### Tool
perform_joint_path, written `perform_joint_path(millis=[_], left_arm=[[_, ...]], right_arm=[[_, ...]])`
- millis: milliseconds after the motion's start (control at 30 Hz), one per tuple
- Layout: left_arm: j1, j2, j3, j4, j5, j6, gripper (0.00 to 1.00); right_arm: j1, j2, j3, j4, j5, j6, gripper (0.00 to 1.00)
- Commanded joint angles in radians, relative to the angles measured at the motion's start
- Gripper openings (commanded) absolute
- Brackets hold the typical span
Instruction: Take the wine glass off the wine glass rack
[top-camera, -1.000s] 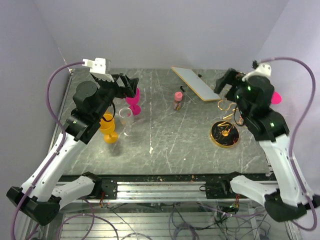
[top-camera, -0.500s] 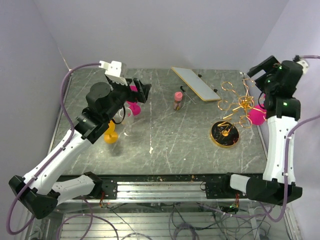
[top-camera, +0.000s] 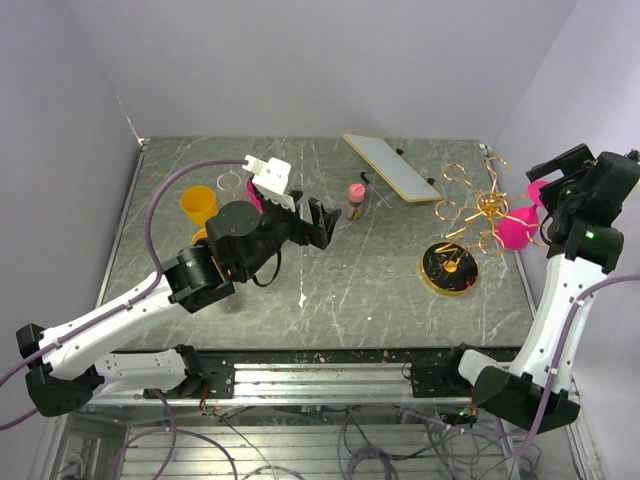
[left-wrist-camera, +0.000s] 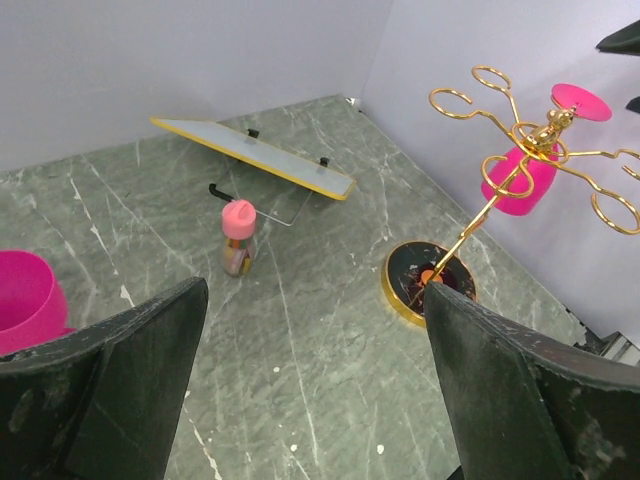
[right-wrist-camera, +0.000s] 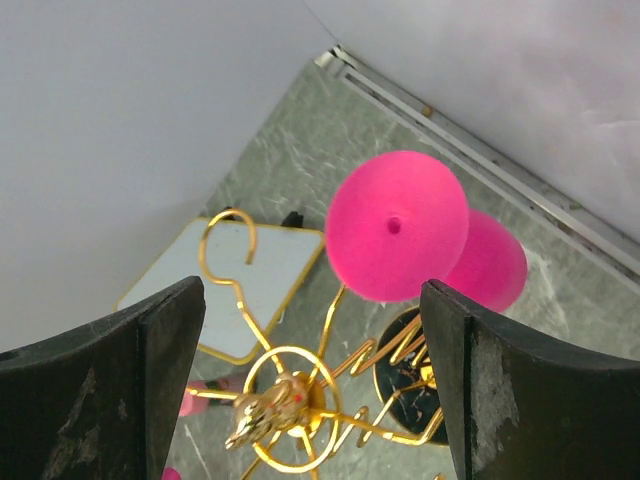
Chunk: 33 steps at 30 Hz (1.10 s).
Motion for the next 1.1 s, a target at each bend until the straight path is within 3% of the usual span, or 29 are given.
perform_joint_path(millis=[0, 233, 533, 633, 767, 900, 1067], left_arm=[[-0.093, -0.032, 0.016, 0.011, -0.207, 0.026, 0.99], [-0.183, -0.053, -0.007, 0.058, -0.32, 0.115, 0.99], [-0.206, -0.085, -0.042, 0.113, -0.374, 0.164, 0.99], [-0.206, -0.08, -0.045, 0.115, -0.381, 0.169, 0.99], [-0.206, -0.073, -0.046, 0.118, -0.381, 0.174, 0.99], [-0.206, -0.068, -0.048, 0.123, -0.383, 0.181, 0.99], [-0.206, -0.064, -0.05, 0.122, -0.375, 0.181, 0.99]], right_arm=[[-0.065, 0.05, 0.016, -0.065, -0.058, 0.006, 0.87], [-0.105, 0.049, 0.004, -0.08, -0.001, 0.005, 0.88], [-0.16, 0.06, -0.056, -0.017, -0.014, 0.03, 0.86], [-0.174, 0.056, -0.076, 0.035, -0.017, 0.037, 0.82], [-0.178, 0.064, -0.095, 0.064, -0.05, 0.044, 0.6], [-0.18, 0.085, -0.116, 0.081, -0.124, 0.044, 0.57], [-0.182, 0.089, -0.143, 0.092, -0.107, 0.039, 0.54]])
